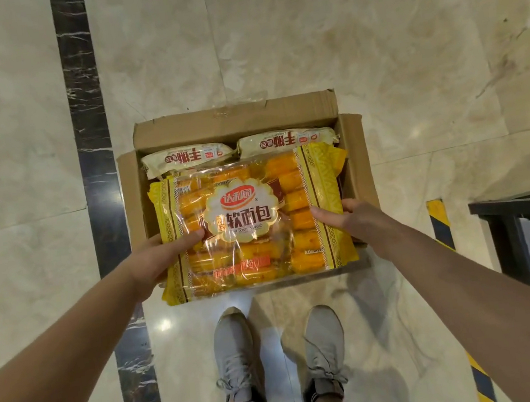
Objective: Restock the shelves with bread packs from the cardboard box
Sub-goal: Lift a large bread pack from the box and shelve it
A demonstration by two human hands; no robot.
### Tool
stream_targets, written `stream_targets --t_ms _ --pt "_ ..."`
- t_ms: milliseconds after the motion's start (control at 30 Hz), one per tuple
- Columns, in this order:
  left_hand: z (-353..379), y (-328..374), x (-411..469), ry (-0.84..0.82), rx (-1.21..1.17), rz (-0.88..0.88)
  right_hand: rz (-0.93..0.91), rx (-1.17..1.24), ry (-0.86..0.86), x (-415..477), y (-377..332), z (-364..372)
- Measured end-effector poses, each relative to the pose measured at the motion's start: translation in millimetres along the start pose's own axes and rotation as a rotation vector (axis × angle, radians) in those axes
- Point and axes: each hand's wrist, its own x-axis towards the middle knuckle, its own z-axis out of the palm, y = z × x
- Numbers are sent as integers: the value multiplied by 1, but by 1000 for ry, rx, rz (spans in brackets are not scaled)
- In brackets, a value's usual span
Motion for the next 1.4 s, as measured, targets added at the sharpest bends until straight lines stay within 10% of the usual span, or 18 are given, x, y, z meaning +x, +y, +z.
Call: stream_targets --t_ms 667,1400 --pt "-11 51 -112 -34 -150 267 -248 260 -68 -115 -49 -44" --pt "23 263 -595 126 -12 952 -817 465 383 -616 -175 -186"
